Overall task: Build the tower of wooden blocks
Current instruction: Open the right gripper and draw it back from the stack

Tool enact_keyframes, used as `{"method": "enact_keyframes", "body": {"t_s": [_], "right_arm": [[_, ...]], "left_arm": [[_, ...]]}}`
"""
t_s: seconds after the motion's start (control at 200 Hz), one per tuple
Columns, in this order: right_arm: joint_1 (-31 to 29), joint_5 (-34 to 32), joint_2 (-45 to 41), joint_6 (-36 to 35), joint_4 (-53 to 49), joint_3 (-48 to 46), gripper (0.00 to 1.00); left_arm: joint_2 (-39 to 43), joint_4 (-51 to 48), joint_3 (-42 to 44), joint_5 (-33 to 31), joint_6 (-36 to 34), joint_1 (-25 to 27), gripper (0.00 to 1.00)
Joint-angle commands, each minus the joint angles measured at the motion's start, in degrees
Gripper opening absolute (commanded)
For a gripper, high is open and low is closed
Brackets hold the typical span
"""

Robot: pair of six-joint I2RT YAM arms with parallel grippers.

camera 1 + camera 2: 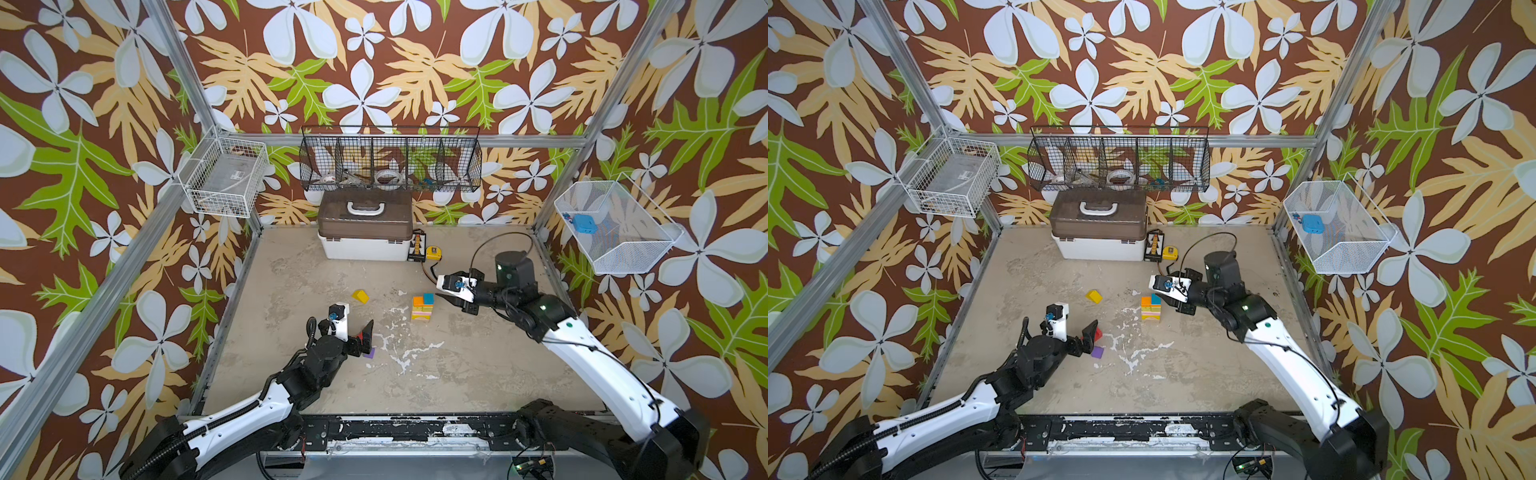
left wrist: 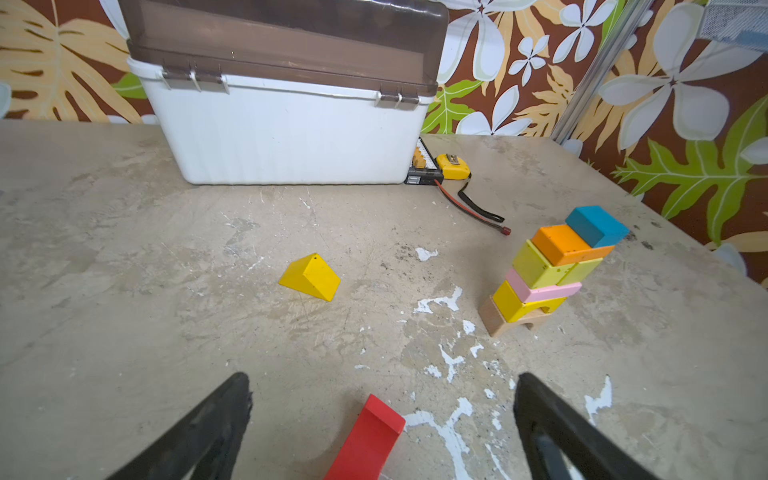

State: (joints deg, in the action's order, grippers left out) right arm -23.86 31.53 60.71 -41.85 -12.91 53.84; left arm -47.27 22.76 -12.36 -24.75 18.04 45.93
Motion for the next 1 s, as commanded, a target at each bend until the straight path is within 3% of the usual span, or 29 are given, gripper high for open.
{"method": "enact_keyframes", "body": {"t_s": [0.0, 0.09, 0.295, 0.37, 0.44, 0.545, 0.731, 0.991], "right_arm": [[0.0, -8.9, -6.3, 20.2, 22.1, -7.5, 0.48], [0.1, -20.2, -9.7, 30.0, 23.7, -10.5, 0.49], [0.1, -34.3, -14.8, 40.2, 25.0, -19.3, 0.54], [0.3, -40.1, -17.3, 45.0, 26.7, -22.9, 0.60], [1.2, -44.3, -19.0, 48.3, 25.9, -24.4, 0.59], [2.4, -46.0, -20.5, 50.6, 26.4, -26.8, 0.55], [3.0, -53.2, -22.5, 51.7, 33.9, -36.3, 0.52], [4.2, -58.6, -29.2, 53.2, 45.3, -48.5, 0.53]], "left_arm": [[0.6, -4.0, 0.0, 0.4, 8.6, 0.0, 1.00], [0.5, -9.3, -1.1, -0.7, 13.5, 0.0, 1.00], [0.6, -22.0, -5.6, 1.4, 19.6, 0.0, 0.90], [0.6, -24.2, -5.7, 3.3, 20.7, 0.0, 0.90], [-0.1, -26.3, -5.5, 5.2, 21.7, 0.3, 0.90], [-0.4, -28.6, -4.9, 6.3, 23.4, 2.2, 0.89], [-0.1, -34.5, -6.4, 1.9, 25.4, 7.3, 0.87], [-5.0, -32.9, -7.5, 3.2, 24.3, 7.8, 0.81]]}}
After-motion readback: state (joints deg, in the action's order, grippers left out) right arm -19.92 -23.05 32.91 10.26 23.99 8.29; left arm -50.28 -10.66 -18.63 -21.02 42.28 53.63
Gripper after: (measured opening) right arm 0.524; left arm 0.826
